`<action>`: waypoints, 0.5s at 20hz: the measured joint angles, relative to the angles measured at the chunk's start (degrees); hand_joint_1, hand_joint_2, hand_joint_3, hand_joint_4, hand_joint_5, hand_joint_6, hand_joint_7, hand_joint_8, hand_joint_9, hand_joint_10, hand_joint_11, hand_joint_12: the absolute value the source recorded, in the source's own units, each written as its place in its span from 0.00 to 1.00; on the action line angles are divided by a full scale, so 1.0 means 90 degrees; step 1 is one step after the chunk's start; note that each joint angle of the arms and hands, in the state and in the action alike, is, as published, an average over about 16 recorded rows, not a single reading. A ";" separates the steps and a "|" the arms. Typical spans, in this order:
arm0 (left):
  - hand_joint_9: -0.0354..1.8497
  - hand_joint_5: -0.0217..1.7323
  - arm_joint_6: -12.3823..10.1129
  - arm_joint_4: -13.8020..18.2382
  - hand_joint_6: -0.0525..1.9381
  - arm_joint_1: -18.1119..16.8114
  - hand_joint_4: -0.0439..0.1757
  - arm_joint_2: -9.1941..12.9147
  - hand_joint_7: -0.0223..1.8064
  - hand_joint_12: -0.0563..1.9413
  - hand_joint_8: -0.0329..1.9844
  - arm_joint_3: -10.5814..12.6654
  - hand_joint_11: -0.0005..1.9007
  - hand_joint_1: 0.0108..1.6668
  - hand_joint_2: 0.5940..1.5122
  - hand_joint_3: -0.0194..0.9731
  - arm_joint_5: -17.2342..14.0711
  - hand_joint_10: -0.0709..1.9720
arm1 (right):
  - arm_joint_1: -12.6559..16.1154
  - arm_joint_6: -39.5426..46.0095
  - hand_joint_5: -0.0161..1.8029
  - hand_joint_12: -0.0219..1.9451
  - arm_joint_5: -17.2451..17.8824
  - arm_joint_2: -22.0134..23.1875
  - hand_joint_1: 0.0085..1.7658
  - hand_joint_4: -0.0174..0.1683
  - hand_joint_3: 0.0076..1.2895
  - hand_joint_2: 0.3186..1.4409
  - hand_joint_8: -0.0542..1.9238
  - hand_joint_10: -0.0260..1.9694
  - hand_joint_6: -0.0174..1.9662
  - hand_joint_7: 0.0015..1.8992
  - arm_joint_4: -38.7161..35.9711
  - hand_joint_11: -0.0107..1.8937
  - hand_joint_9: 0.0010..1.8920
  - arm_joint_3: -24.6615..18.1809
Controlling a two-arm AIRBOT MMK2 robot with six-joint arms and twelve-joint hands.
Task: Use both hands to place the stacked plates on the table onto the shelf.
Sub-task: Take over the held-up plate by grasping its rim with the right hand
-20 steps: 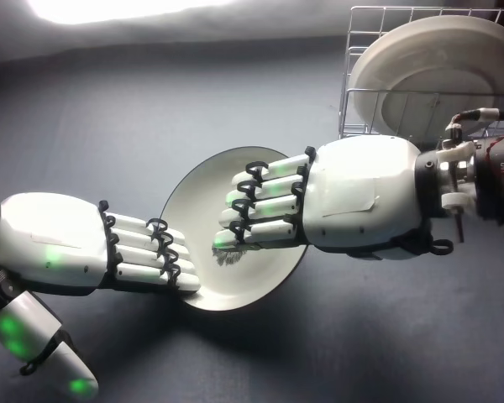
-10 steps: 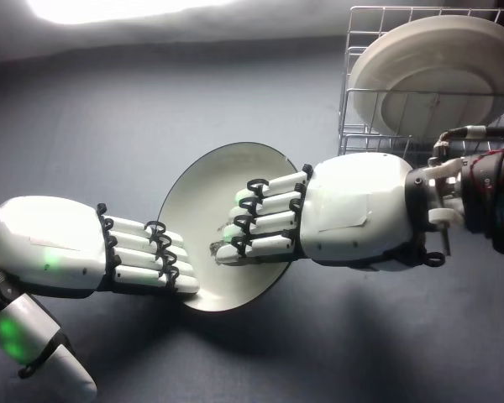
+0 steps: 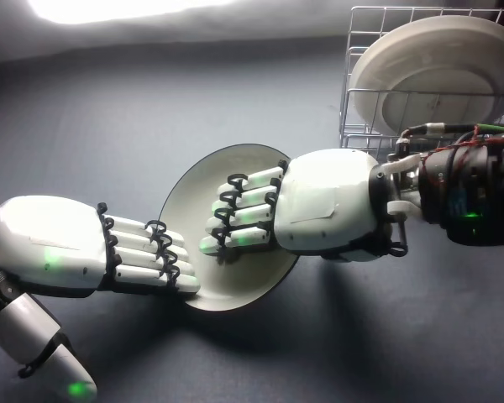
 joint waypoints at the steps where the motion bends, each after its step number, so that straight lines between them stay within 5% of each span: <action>1: 0.02 0.01 0.0000 0.0000 0.02 0.0000 0.15 0.0000 0.02 0.01 0.01 0.0000 0.01 0.00 0.43 0.02 0.0000 0.03 | 0.0004 -0.0004 0.02 0.02 0.0000 -0.0050 0.87 0.11 0.01 0.65 0.03 0.02 0.02 0.01 0.0000 0.01 0.01 0.0051; 10: 0.02 0.01 -0.0001 0.0000 0.02 -0.0001 0.15 0.0001 0.02 0.01 0.01 -0.0005 0.01 0.00 0.43 0.02 -0.0001 0.03 | 0.0033 -0.0035 0.02 0.02 0.0000 -0.0275 0.88 0.11 0.01 0.66 0.03 0.02 0.02 0.01 0.0002 0.01 0.01 0.0277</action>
